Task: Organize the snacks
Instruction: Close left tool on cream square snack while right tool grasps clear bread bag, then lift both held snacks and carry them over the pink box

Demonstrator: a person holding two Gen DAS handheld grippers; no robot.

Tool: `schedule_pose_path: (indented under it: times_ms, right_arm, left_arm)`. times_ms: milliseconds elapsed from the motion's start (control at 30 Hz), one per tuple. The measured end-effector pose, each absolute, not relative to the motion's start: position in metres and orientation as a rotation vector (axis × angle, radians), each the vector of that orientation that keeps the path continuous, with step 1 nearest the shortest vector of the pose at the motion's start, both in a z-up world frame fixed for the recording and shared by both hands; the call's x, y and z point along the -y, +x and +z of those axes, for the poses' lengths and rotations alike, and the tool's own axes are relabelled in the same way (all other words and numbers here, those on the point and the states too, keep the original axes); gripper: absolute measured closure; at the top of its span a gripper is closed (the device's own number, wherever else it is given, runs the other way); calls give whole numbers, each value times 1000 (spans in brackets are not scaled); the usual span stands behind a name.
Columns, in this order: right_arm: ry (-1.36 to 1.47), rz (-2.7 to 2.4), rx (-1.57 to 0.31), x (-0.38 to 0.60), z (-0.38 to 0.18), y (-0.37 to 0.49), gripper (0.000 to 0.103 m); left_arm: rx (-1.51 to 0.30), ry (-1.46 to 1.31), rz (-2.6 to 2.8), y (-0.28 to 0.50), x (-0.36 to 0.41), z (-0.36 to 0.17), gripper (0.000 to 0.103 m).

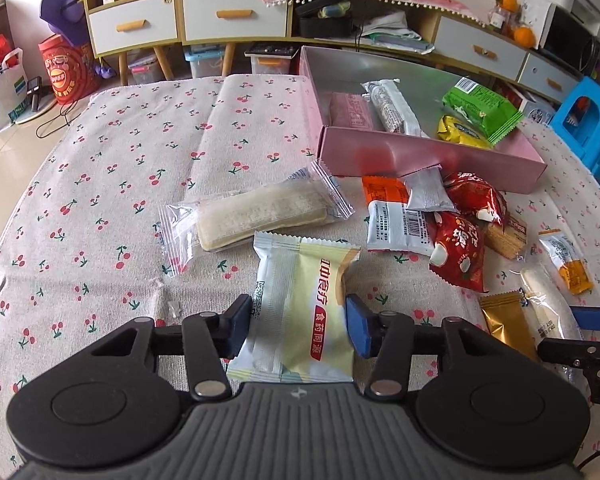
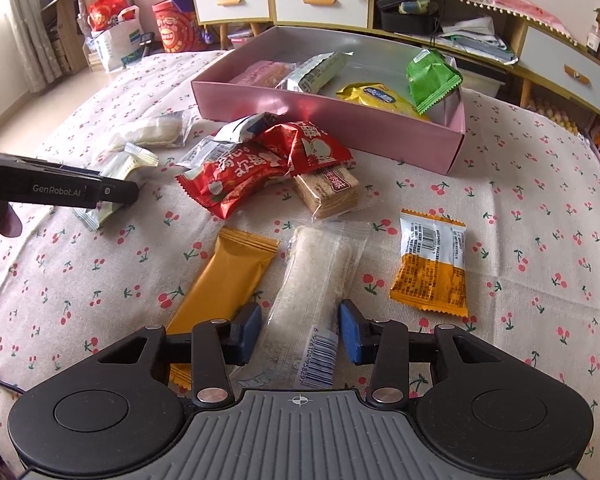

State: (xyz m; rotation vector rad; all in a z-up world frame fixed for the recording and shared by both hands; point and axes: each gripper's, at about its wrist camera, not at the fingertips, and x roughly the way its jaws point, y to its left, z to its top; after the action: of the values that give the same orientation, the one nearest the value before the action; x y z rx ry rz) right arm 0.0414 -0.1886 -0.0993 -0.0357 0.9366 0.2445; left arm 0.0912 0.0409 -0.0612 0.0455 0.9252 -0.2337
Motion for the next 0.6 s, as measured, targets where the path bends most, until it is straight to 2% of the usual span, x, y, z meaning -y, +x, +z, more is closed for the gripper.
schedule_pose_path:
  times_ms: [600]
  right_arm:
    - [147,238,-919,208,-68,45,70]
  left_arm:
    - [-954,-64,-256,89,-42,-43,58]
